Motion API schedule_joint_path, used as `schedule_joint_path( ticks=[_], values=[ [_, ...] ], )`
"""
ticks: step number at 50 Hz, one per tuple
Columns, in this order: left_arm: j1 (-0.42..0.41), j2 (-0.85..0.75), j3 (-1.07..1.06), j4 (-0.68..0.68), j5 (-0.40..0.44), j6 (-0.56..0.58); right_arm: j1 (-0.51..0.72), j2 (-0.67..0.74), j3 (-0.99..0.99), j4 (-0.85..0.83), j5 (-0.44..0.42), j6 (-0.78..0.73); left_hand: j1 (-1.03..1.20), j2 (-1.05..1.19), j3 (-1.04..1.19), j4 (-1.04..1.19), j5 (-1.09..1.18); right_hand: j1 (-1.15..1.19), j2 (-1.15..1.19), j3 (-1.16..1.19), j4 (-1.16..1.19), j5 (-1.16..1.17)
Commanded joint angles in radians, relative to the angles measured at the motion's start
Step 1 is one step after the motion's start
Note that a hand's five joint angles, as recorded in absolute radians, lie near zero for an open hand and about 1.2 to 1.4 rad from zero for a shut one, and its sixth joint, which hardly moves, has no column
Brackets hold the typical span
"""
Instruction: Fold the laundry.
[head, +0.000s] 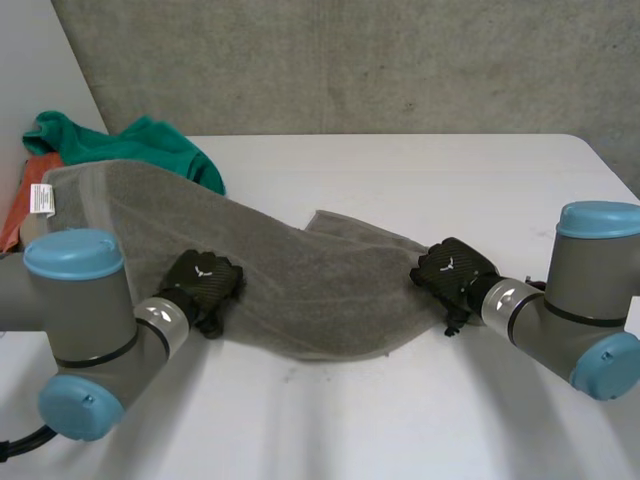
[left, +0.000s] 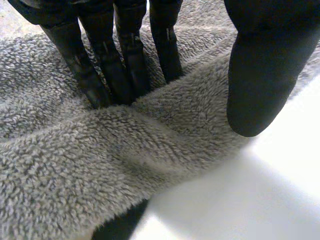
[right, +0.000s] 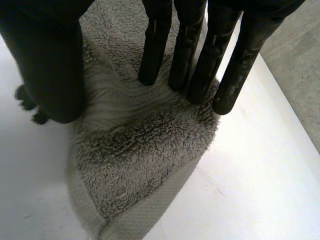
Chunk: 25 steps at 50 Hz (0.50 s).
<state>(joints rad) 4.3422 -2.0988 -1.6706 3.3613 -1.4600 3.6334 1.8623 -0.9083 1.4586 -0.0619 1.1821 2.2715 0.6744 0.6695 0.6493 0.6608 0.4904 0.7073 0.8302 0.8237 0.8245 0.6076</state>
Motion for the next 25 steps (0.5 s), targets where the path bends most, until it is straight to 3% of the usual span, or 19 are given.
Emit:
schedule_joint_path(
  ticks=[1, 5, 12, 16, 19, 25],
  values=[
    [-0.01, -0.039, 0.064, 0.01, -0.034, 0.001, 0.0, 0.019, -0.034, -0.002, -0.007, 0.006, 0.398, 0.403, 0.423, 0.412, 0.407, 0.674, 0.551, 0.558, 0.557, 0.599],
    [-0.013, -0.055, 0.104, 0.01, -0.037, 0.001, -0.003, 0.011, -0.041, -0.004, -0.015, 0.017, 0.721, 0.726, 0.746, 0.734, 0.73, 0.689, 0.566, 0.573, 0.572, 0.614],
    [-0.065, -0.023, 0.16, -0.003, -0.043, -0.001, -0.011, -0.061, -0.041, 0.011, 0.004, 0.029, 0.722, 0.727, 0.747, 0.736, 0.731, 0.689, 0.566, 0.573, 0.572, 0.614],
    [-0.093, 0.117, 0.151, -0.025, -0.04, -0.01, -0.047, -0.144, -0.035, 0.085, 0.007, 0.025, 0.722, 0.727, 0.747, 0.736, 0.731, 0.689, 0.566, 0.573, 0.572, 0.614],
    [-0.102, 0.224, 0.138, -0.089, -0.037, -0.029, -0.081, -0.22, -0.046, 0.221, 0.01, 0.013, 0.722, 0.727, 0.747, 0.736, 0.731, 0.689, 0.566, 0.573, 0.572, 0.614],
    [-0.164, 0.388, 0.161, -0.357, -0.011, -0.101, -0.185, -0.369, -0.093, 0.467, 0.025, 0.01, 0.722, 0.727, 0.747, 0.736, 0.731, 0.689, 0.566, 0.573, 0.572, 0.614]
  ],
)
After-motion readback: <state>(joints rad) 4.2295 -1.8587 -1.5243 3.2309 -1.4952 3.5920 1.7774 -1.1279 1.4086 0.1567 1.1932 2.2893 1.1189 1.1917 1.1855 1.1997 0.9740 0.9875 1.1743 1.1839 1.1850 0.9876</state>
